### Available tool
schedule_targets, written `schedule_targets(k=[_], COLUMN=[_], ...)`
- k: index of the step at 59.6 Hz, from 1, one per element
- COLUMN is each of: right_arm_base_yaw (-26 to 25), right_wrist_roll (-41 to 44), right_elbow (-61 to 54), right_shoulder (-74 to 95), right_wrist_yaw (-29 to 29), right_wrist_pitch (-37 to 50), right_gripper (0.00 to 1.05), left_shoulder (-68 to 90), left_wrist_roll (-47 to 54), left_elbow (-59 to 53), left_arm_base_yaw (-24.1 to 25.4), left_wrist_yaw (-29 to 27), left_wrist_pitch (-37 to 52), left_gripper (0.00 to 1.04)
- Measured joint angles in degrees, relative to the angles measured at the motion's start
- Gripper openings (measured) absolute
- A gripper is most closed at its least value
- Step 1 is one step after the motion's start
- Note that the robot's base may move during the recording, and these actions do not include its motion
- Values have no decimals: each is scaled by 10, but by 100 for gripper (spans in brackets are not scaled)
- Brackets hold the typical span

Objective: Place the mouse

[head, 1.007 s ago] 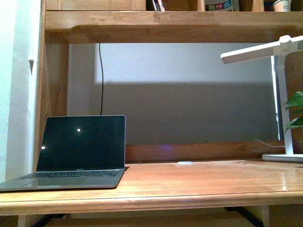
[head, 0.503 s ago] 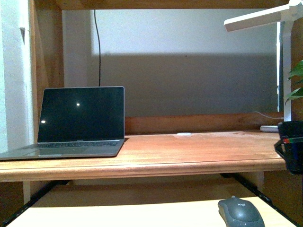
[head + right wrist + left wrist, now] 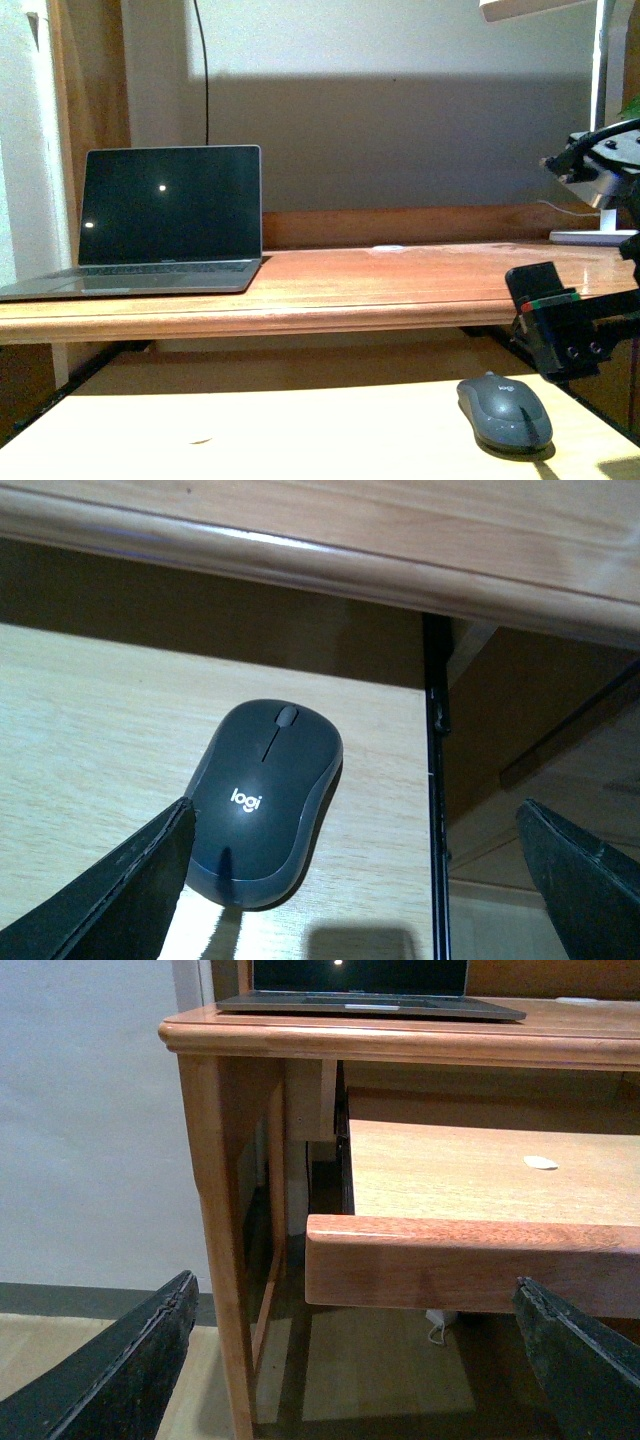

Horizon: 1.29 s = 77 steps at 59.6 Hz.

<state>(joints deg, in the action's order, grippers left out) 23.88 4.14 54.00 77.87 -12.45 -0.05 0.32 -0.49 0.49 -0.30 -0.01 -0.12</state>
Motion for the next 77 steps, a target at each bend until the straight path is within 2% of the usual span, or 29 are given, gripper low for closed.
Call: schedule_targets(k=[30, 50, 73, 77], right_arm_base_yaw=[38, 32, 28, 28], right_wrist_roll=[1, -43, -81, -85], right_elbow=[66, 104, 116, 116], right_shoulder=[122, 157, 174, 174], right_wrist_yaw=[-93, -85, -65, -65], right_wrist_pitch=[-3, -67, -82, -80], right_gripper=[97, 97, 97, 90], left_shoulder=[0, 0, 0, 0], left_wrist_roll=[0, 0, 0, 0], left_elbow=[0, 0, 0, 0], left_arm_base_yaw=[0, 0, 0, 0], left_wrist_yaw=[0, 0, 0, 0], left_wrist_pitch=[0, 0, 0, 0], left_gripper=[97, 97, 97, 97])
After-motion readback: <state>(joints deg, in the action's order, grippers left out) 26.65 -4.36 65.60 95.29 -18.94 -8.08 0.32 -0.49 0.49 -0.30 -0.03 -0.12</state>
